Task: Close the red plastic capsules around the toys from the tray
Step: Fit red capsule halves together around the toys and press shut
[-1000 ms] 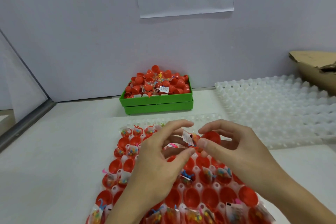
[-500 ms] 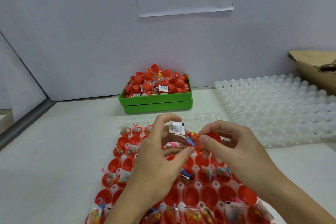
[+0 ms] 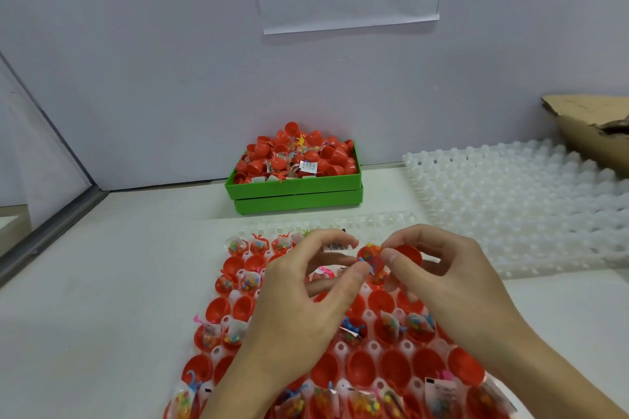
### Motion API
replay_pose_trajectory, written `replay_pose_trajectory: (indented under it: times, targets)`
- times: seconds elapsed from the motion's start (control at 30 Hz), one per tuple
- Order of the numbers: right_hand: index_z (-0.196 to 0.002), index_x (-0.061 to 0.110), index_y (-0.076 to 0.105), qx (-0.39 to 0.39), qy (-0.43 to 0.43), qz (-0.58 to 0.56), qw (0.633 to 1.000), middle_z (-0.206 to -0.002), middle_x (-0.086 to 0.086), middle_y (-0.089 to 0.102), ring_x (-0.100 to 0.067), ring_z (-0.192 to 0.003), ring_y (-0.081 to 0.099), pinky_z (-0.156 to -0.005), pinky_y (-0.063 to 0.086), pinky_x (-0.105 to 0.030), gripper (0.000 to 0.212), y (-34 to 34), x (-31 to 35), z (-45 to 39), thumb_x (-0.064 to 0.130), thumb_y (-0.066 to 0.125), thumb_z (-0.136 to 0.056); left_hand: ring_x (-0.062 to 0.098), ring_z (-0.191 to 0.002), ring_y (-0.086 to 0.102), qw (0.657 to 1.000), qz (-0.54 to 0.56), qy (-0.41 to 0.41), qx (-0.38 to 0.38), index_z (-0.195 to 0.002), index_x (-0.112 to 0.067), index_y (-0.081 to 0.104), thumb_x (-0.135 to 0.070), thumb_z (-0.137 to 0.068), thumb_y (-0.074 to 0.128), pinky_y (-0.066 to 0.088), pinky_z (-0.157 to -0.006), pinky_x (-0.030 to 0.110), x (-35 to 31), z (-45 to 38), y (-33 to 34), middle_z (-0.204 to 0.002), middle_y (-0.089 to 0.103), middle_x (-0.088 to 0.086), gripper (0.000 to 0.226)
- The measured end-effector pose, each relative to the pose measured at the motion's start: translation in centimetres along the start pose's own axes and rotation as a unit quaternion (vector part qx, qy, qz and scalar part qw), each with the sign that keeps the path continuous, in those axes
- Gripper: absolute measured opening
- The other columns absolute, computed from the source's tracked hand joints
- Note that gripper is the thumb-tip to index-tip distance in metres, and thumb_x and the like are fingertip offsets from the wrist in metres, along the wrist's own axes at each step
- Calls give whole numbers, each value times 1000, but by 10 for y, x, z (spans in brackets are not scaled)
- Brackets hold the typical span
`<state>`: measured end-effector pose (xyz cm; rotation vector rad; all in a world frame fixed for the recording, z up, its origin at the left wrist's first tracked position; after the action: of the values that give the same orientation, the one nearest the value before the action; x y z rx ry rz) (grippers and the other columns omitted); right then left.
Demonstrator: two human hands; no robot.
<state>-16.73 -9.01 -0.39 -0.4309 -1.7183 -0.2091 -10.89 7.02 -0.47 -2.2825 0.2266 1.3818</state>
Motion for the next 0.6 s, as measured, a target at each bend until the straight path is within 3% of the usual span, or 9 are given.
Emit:
replay_pose_trajectory:
  times: [0.13, 0.23, 0.37, 0.5, 0.6]
  targets:
    - [-75, 21, 71, -31, 6, -4, 999, -68, -2, 72, -13, -58, 70, -49, 48, -16, 16, 1, -1, 1, 10, 71, -86, 8, -68, 70, 994, -42, 23, -98, -86, -27, 68, -39, -88, 54, 55, -62, 17, -3, -2, -5, -81, 71, -10, 19]
    - [-72, 24, 70, -43, -8, 5, 999, -64, 2, 71, -10, -57, 69, -47, 45, -12, 20, 3, -1, 3, 9, 71, -86, 9, -59, 64, 989, -59, 34, -129, -81, -27, 67, -20, -94, 55, 51, -56, 16, -2, -3, -8, -71, 68, -7, 19]
    - [-74, 30, 69, -43, -31, 34, 998, -63, 3, 70, -10, -56, 67, -47, 44, -13, 17, 9, 0, 6, 17, 72, -84, 10, -56, 60, 990, -75, 25, -119, -84, -27, 67, 2, -95, 53, 47, -53, 16, -1, -1, -7, -66, 66, -4, 34]
    - [-76, 30, 69, -45, -39, 47, 997, -64, 1, 70, -19, -58, 69, -54, 52, -27, 15, 12, -2, 8, 18, 73, -84, 9, -52, 58, 991, -69, 15, -114, -88, -31, 65, 1, -96, 53, 47, -51, 18, -4, 1, -5, -64, 66, -2, 35]
    - [-76, 30, 69, -47, -41, 53, 997, -66, 2, 71, -20, -60, 70, -56, 53, -27, 14, 13, -4, 8, 19, 73, -83, 6, -51, 59, 995, -44, -7, -94, -102, -43, 52, -3, -96, 55, 48, -57, 18, -7, 2, -5, -62, 68, 3, 41]
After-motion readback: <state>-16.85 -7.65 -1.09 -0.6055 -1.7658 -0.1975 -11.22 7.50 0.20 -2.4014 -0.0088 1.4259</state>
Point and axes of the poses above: each hand's wrist, its own z-axis away from the middle knuckle, its own y-axis out of the palm, x = y × z, the point moved 2 cm from there along -z, towards the middle knuckle
